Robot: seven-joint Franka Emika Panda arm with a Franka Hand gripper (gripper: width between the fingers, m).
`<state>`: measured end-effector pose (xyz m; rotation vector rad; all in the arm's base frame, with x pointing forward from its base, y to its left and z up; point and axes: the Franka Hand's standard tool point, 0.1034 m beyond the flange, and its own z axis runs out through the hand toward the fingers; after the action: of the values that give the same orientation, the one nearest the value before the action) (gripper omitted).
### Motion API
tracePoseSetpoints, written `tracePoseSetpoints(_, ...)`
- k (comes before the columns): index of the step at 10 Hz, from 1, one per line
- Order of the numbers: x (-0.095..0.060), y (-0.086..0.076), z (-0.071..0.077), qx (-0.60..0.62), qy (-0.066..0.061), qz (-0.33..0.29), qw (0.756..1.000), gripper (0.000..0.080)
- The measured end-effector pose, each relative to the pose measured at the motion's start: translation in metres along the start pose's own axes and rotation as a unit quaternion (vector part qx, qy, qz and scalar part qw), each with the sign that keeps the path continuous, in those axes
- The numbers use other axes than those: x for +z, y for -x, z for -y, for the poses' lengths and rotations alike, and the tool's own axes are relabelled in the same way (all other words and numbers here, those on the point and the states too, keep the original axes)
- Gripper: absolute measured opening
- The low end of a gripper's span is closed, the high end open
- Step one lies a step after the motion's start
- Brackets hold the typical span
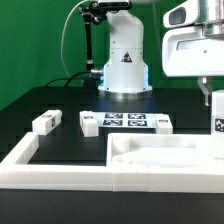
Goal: Assemble desk
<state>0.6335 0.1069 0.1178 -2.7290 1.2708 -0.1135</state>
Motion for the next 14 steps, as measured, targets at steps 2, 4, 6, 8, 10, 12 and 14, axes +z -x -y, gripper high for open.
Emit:
tracePoseSetpoints(2, 0.0002, 0.0008, 0.0003, 0.079, 0.0, 0.005, 0.997, 0.0288)
tracePoseSetpoints(4, 0.0004, 0.0006, 0.0004, 0.064, -0.001, 0.005, 0.998, 0.0295)
tracePoseSetpoints(6, -0.0002, 0.0036, -0.0001, 0.002, 0.01, 0.013, 1.0, 0.0603)
tracePoseSetpoints(8, -0.0017, 0.0037, 0.0032, -0.068, 0.012, 0.017, 0.997, 0.0642)
tracePoseSetpoints(10, -0.0015, 0.0035, 0.0028, -0.171, 0.01, 0.018, 0.985, 0.0647)
tracePoseSetpoints(12, -0.0016, 0.0036, 0.0018, -0.282, 0.015, 0.019, 0.959, 0.0649)
tracePoseSetpoints(14, -0.001, 0.0015, 0.0024, -0.41, 0.014, 0.02, 0.912, 0.0649)
